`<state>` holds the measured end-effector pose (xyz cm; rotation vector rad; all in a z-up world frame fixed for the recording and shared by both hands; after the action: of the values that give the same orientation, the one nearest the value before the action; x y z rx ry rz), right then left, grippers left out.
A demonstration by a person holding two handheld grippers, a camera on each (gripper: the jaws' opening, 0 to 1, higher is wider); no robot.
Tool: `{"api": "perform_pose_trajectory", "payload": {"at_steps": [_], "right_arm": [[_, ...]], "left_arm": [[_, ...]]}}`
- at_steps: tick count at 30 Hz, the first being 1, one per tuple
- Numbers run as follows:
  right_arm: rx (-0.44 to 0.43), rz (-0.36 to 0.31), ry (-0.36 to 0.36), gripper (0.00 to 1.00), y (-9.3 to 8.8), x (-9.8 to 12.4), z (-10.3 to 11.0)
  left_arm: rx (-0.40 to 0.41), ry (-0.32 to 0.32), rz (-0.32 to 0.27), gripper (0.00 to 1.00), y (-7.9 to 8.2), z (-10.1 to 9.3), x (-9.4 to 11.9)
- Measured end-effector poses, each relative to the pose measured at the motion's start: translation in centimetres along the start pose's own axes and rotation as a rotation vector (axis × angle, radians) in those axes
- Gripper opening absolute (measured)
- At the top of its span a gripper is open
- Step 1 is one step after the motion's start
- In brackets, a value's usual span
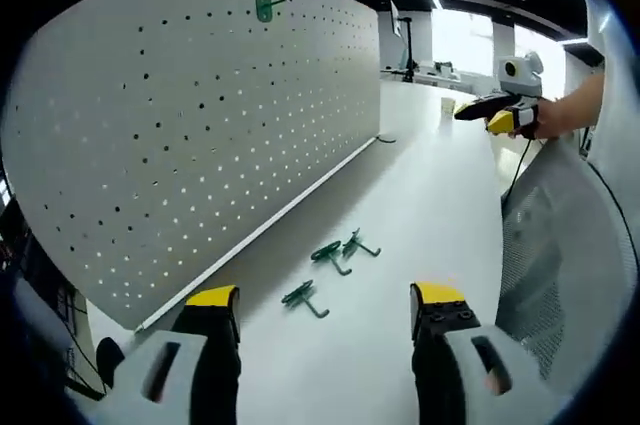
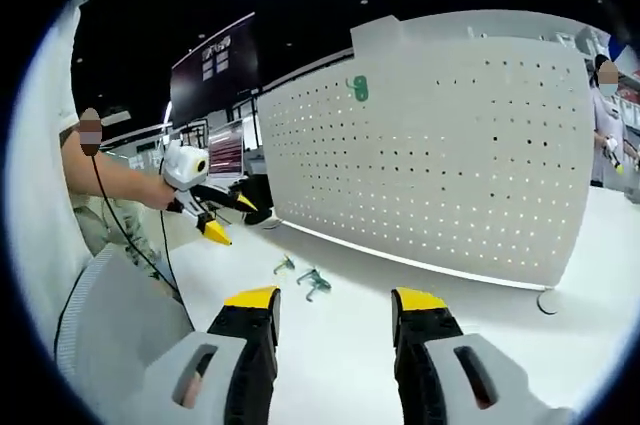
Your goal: Insert the hook assembly into the mounting plate slot until the hook locks in place.
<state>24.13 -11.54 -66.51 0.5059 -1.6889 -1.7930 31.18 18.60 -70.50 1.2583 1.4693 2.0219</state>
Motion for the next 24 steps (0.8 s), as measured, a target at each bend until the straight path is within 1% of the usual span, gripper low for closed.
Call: {"api": "perform_pose_trajectory", "payload": {"at_steps": [2, 4, 6, 8, 9, 12, 14, 16, 24], "right_arm": [[-0.003, 0.004, 0.002, 0.43, -0.1, 0.0, 0.0], [-0.001, 0.009, 0.004, 0.43, -0.2, 0.0, 0.0], [-0.003, 0.017, 0.008, 0.42, -0.3, -0.1, 0.1], [-0.001, 0.023, 0.01, 0.42, -0.4, -0.1, 0.2], [-0.003, 0.024, 0.01, 0.42, -0.5, -0.1, 0.2], [-0.008, 0.027, 0.008, 0.42, -0.5, -0.1, 0.2], [-0.007, 0.031, 0.005, 0.41, -0.6, 0.0, 0.1], [-0.011, 0.029, 0.006, 0.41, -0.6, -0.1, 0.2], [-0.013, 0.034, 0.004, 0.41, -0.7, -0.1, 0.2]], "left_arm": [[-0.01, -0.014, 0.02, 0.7, -0.2, 0.2, -0.3], [-0.043, -0.017, 0.04, 0.68, -0.4, 0.6, -0.5], [-0.043, -0.037, 0.06, 0.67, -0.7, 0.8, -0.8], [-0.046, -0.063, 0.084, 0.63, -1.0, 0.9, -0.9], [-0.052, -0.062, 0.088, 0.61, -1.0, 1.0, -1.0], [-0.084, -0.076, 0.107, 0.6, -1.3, 1.3, -1.4], [-0.109, -0.08, 0.117, 0.59, -1.3, 1.6, -1.6], [-0.119, -0.089, 0.121, 0.57, -1.2, 1.8, -1.8], [-0.147, -0.121, 0.156, 0.58, -1.7, 2.2, -2.5]]}}
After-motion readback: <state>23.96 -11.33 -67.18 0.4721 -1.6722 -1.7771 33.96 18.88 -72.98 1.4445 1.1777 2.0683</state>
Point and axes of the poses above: the point that each gripper's makers call its tool centre point, and the gripper's own axes: x roughly backward along the fingers, z roughly to its left, y roughly out of its top, the point moved 3 cm from there along x, roughly backward along the fingers, and after that the axes turned 9 degrees about -z, right-handed, at the moved point
